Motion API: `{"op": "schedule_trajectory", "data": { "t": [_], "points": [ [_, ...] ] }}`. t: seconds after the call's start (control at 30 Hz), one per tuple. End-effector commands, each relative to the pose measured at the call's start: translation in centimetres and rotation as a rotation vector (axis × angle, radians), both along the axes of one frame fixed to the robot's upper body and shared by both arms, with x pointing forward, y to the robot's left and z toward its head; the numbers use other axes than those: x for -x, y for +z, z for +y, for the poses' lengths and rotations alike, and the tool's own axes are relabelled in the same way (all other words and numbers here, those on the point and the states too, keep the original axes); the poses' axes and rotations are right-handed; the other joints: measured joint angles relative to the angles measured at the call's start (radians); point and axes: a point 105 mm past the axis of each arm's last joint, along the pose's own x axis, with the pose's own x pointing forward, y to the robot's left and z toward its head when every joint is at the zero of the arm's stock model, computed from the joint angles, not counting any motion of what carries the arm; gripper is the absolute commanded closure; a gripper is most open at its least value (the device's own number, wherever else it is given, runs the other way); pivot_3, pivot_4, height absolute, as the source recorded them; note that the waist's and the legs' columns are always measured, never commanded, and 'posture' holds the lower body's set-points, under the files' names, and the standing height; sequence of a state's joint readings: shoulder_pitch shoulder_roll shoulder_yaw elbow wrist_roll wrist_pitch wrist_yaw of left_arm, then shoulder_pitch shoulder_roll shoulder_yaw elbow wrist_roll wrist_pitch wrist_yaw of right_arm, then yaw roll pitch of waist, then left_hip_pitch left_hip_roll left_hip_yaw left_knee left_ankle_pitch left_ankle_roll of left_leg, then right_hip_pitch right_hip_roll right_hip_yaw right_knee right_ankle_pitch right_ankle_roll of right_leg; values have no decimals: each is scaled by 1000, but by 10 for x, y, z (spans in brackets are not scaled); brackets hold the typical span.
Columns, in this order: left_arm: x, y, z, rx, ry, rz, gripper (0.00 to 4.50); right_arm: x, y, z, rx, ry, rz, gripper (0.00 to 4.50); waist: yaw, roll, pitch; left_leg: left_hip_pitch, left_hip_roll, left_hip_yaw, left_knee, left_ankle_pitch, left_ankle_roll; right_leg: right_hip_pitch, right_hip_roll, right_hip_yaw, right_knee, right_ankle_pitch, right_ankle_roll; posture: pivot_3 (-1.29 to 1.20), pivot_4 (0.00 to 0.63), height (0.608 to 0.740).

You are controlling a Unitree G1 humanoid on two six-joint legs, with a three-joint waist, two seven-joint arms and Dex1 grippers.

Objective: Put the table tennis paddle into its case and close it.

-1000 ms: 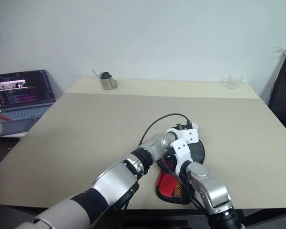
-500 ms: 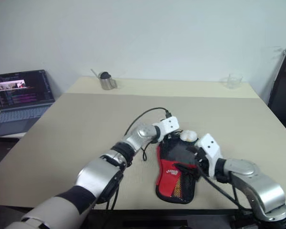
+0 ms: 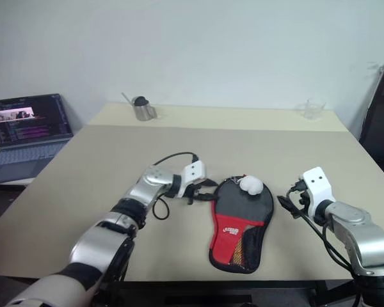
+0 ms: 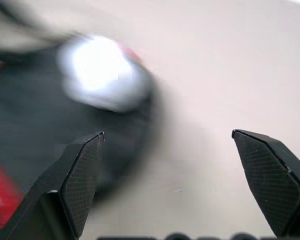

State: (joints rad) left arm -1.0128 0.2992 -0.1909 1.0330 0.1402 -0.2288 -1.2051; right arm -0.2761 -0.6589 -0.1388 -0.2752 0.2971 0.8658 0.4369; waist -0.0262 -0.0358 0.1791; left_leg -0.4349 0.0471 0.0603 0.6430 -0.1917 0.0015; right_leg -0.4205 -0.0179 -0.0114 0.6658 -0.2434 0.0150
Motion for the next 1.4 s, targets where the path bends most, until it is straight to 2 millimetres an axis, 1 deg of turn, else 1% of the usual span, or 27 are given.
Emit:
{"op": "schedule_trajectory", "data": {
  "t": [0.03,0.07,0.13,0.2,0.3,0.37,0.43,0.53,0.63,0.73,0.83,0.97,1.03,1.23,1.3,1.4],
  "points": [
    [10,-6,15,-120,-59,7,2200,-7,6,-2,49,-36,-48,0,-1,1,0,0,0,0,0,0,0,0,0,0,0,0,0,0,150,740],
    [14,-10,20,-155,-77,18,2200,-8,4,-2,42,-52,-39,0,-2,1,0,1,0,1,0,0,0,0,0,0,0,0,0,0,150,740],
    [29,-14,18,-150,-140,65,2200,-13,-3,-3,34,-102,-18,0,-5,1,-1,1,0,1,0,0,0,0,0,0,0,0,0,0,150,740],
    [39,-19,18,-166,-176,80,2200,-16,-11,-2,69,-129,-2,0,-3,1,-1,0,1,0,0,0,0,0,0,1,0,0,0,0,150,740],
    [46,-20,21,-180,-189,92,2200,-21,-18,-2,80,-168,11,0,-1,1,-1,0,1,0,0,0,0,0,0,1,0,0,0,0,150,740],
    [47,-20,19,-176,-185,92,2200,-24,-23,5,76,-164,15,0,-1,1,-1,0,1,0,0,0,0,0,0,1,0,0,0,0,150,740],
    [49,-20,13,-164,-187,93,2200,-26,-25,14,58,-150,16,0,-1,1,-1,0,1,0,0,0,0,0,0,1,0,0,0,0,150,740],
    [56,-22,-3,-133,-214,101,2200,-30,-24,31,25,-117,1,0,-1,1,-1,1,1,0,0,0,0,0,0,1,1,0,0,0,150,740],
    [58,-28,-20,-135,-225,89,2200,-35,-23,41,10,-102,-4,0,-1,1,-1,1,1,0,1,0,0,1,0,1,1,0,0,0,150,740],
    [61,-28,-31,-122,-240,82,2200,-36,-23,46,8,-88,-6,0,3,3,-2,1,0,0,2,0,0,1,0,1,1,0,1,0,150,740],
    [62,-23,-42,-90,-241,86,2200,-36,-23,45,12,-92,-6,0,11,4,-3,1,-1,0,2,1,1,1,-1,1,1,1,2,0,150,740],
    [63,-17,-45,-69,-246,78,2200,-37,-21,35,18,-114,-13,0,19,4,-3,1,-1,1,2,1,1,1,-1,1,0,1,3,0,150,740],
    [64,-16,-47,-63,-254,79,2200,-38,-20,34,22,-114,-17,0,20,4,-3,1,-1,1,2,1,1,1,-1,1,0,1,3,0,150,740],
    [70,-17,-55,-67,-287,82,2200,-49,-13,49,2,-79,-41,0,1,4,-2,1,0,1,2,1,1,0,2,2,1,2,1,0,150,740],
    [72,-18,-54,-76,-293,89,2200,-50,-13,52,2,-70,-44,0,-5,4,-2,1,0,1,1,1,1,0,3,2,1,2,1,0,150,740],
    [75,-20,-46,-104,-302,94,2200,-49,-15,52,16,-61,-40,0,-5,4,-2,1,0,0,1,1,1,0,3,2,1,2,1,0,150,740]
  ]
}}
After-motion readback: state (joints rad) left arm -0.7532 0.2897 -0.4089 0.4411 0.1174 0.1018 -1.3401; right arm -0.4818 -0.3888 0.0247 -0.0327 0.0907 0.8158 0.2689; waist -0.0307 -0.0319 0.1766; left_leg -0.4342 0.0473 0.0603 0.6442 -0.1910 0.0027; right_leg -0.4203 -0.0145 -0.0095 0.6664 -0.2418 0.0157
